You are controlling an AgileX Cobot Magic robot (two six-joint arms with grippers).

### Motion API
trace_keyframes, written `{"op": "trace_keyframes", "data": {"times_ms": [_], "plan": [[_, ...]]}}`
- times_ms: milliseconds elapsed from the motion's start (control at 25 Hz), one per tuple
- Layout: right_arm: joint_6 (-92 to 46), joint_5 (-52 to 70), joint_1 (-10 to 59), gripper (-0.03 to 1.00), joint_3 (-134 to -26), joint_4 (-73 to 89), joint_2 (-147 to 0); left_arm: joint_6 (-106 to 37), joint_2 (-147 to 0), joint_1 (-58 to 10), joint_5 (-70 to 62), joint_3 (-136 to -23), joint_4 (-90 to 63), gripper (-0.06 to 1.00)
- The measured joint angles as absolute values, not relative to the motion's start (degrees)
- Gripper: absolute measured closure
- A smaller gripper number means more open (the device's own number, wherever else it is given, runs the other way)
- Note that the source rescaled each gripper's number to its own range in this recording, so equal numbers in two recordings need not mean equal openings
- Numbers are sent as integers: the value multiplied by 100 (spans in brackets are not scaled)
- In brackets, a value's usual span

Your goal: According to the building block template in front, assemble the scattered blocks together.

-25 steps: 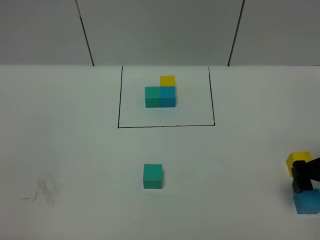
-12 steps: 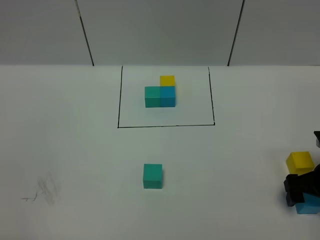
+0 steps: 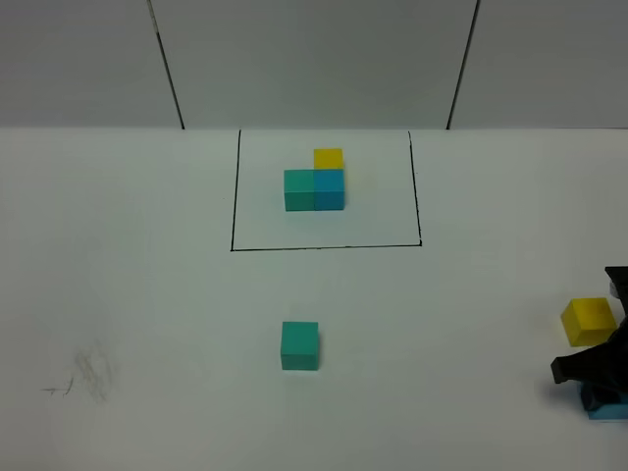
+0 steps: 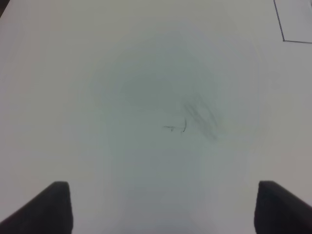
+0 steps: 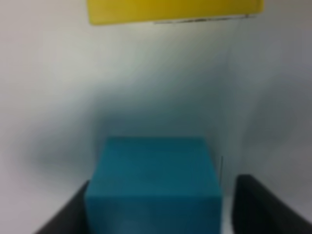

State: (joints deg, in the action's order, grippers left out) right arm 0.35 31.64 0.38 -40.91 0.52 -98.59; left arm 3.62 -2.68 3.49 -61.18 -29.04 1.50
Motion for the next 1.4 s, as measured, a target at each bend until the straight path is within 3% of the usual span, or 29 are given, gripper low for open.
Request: {"op": "trace_keyframes", "data": {"times_ms": [280,640,880,1400], "plan": [[-528,3991,328,70,-4086,0,-9291,362,-268,349,-6118,-2904,150,29],[-2748,4446,1680,70,-4602,380,-8390,362,-268,349,-6118,-2904,150,29],[-3968,4485,2311,70,-5136,405,-8941,362,-268,349,-6118,-2904,150,29],[-4793,4240,3519,70,-6874,190,-10984,362,-268,349,-6118,-2904,150,29]]}}
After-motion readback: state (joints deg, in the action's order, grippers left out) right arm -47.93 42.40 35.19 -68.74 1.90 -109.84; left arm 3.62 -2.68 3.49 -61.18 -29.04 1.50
